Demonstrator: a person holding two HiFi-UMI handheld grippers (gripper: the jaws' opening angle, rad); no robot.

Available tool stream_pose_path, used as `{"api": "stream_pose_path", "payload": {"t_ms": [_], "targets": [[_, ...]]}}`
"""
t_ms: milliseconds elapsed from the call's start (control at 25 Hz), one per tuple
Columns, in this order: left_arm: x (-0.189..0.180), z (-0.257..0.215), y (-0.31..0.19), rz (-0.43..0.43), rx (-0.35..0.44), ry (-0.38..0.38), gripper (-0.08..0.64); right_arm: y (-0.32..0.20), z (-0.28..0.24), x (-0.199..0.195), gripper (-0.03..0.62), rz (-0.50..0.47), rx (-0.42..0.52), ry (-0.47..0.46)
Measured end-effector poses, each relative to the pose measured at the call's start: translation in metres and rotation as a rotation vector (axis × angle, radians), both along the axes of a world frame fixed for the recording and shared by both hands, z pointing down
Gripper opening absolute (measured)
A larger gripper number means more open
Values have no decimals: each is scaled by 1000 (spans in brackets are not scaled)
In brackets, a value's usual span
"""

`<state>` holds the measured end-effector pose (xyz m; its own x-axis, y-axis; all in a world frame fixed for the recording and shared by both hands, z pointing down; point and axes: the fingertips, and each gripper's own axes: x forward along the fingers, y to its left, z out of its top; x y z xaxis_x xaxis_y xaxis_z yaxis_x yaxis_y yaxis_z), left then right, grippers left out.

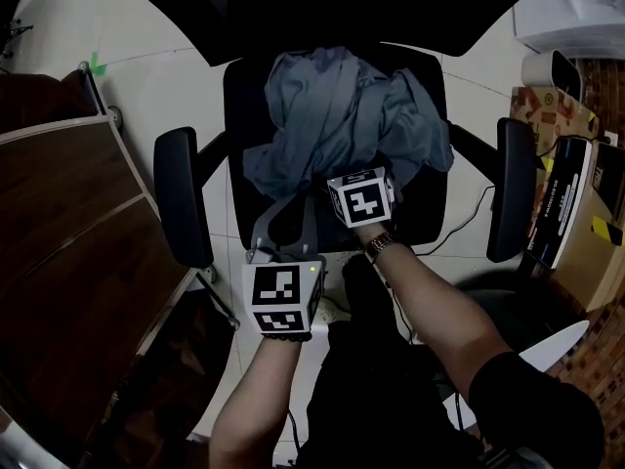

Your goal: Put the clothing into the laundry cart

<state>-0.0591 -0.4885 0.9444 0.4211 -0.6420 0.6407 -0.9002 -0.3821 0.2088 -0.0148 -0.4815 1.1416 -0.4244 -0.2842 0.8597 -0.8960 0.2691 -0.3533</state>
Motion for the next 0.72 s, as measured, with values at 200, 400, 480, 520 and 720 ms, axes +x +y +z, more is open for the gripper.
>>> {"api": "stream_pose_path", "payload": {"t_ms": [200, 400, 480, 520, 720], "targets": [[0, 11, 0, 3, -19, 2, 3, -1, 13, 1, 573, -24, 6, 77], [5, 10, 2, 14, -21, 1, 3, -2, 12, 19, 396, -16, 18, 137], [8, 7, 2, 16, -19, 2, 3, -4, 8, 26, 309, -6, 21, 141], [9, 5, 2, 17, -18, 3, 3, -5, 6, 30, 256, 0, 21, 139], [8, -3, 3, 24, -6, 3, 3, -8, -5, 33, 110, 41, 36, 93]]}}
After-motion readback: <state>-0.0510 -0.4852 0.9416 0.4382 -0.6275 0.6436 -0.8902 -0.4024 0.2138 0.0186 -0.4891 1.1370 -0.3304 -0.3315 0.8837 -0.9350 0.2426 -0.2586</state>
